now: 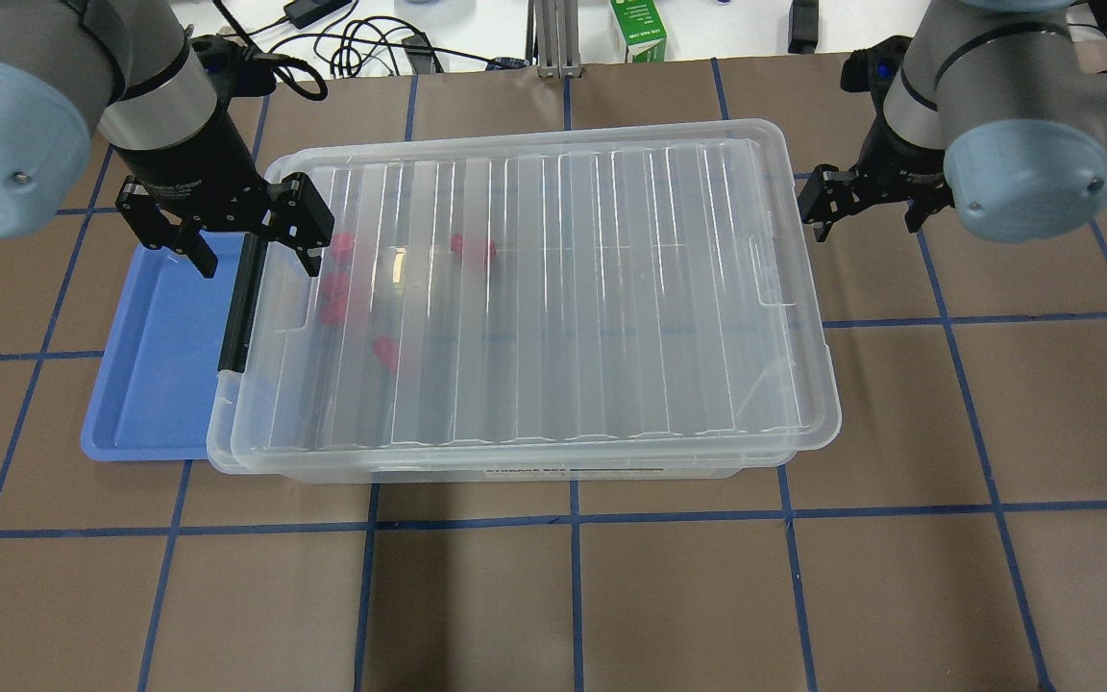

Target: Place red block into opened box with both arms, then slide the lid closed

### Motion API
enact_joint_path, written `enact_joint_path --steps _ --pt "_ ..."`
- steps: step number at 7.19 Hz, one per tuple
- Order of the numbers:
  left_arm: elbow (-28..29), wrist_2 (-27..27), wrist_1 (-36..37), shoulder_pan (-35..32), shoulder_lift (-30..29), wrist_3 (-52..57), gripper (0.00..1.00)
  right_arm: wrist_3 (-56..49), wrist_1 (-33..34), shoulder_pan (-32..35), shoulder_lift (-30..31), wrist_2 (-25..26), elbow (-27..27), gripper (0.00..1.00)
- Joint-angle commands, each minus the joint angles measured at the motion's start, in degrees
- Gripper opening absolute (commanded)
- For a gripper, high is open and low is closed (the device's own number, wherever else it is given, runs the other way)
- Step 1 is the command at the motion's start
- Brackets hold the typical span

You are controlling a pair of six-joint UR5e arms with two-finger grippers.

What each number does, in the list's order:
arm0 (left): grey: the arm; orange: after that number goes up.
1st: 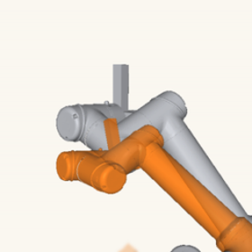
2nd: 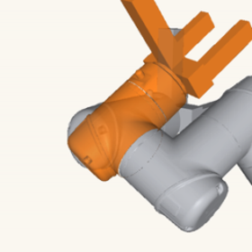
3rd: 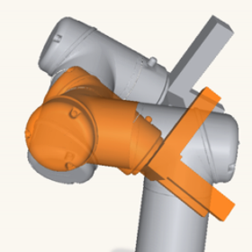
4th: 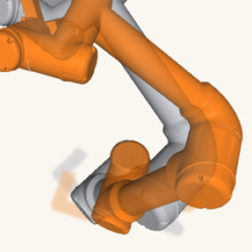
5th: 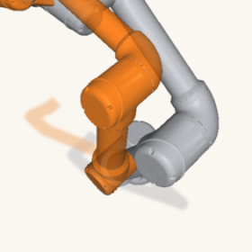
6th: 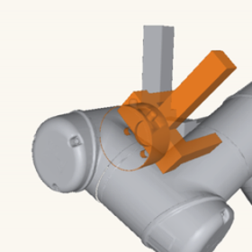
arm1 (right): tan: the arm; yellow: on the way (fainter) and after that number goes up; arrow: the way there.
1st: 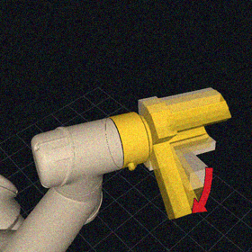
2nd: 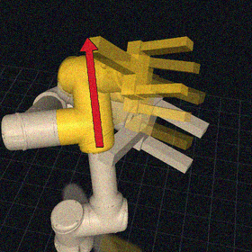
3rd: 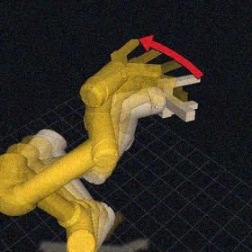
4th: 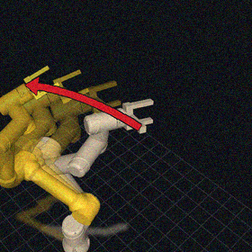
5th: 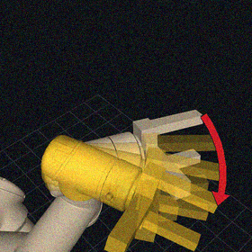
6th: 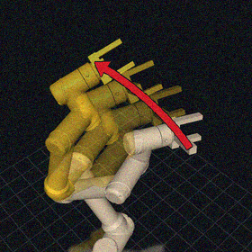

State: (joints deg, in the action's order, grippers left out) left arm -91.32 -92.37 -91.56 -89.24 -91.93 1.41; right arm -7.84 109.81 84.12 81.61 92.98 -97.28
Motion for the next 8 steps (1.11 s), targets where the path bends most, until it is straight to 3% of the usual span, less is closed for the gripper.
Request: enact_joint_path --steps 1,2,4,5,8 --pt "0.09 0.0 0.07 0.03 0.0 0.0 1.0 -0.34 -11.4 -0.1 1.61 0.09 9.0 1.0" --pt "0.09 0.0 0.07 0.03 0.0 0.0 1.0 0.19 -17.03 0.16 3.71 0.01 11.82 1.0" --pt "0.09 -0.09 0.15 0.03 0.17 0.0 1.0 3.33 -23.13 0.69 8.55 -1.21 12.3 1.0" --pt "0.09 -0.09 0.15 0.03 0.26 0.0 1.0 8.93 -22.63 3.3 7.96 -4.36 12.29 1.0" --pt "0.17 0.0 0.24 0.03 0.26 0.0 1.0 9.86 -19.99 7.11 5.75 -3.42 12.73 1.0"
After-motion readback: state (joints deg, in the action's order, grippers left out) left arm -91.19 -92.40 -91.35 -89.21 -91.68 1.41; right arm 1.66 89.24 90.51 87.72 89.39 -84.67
